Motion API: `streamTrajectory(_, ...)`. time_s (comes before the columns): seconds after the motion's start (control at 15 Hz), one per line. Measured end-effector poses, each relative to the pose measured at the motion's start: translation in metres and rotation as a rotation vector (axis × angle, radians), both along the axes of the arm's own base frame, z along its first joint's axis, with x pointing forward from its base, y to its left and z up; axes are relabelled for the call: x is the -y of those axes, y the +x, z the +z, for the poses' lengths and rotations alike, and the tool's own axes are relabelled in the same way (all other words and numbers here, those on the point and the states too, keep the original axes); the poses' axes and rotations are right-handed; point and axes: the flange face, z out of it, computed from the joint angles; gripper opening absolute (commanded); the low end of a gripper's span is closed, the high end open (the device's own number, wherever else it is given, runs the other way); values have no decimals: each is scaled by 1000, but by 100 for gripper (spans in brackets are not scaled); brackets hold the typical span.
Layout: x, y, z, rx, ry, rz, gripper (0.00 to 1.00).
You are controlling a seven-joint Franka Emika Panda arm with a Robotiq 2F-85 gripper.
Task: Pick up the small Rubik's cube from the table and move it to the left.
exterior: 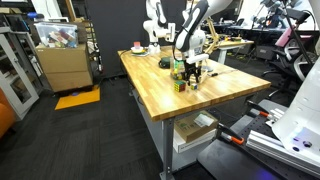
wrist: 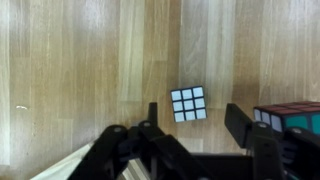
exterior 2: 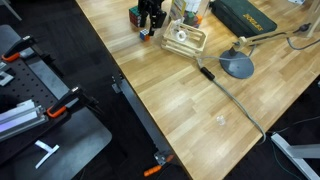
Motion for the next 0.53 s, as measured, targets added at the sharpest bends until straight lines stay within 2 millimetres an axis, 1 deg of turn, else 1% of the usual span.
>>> streamTrajectory(0.13, -4, 2, 6, 9, 3, 6, 100)
streamTrajectory(0.27, -10, 0, 16, 19, 7, 13, 100)
streamTrajectory(0.4, -16, -8, 32, 27, 13, 14, 100)
streamTrajectory(0.53, -22, -26, 55, 33, 17, 9, 100)
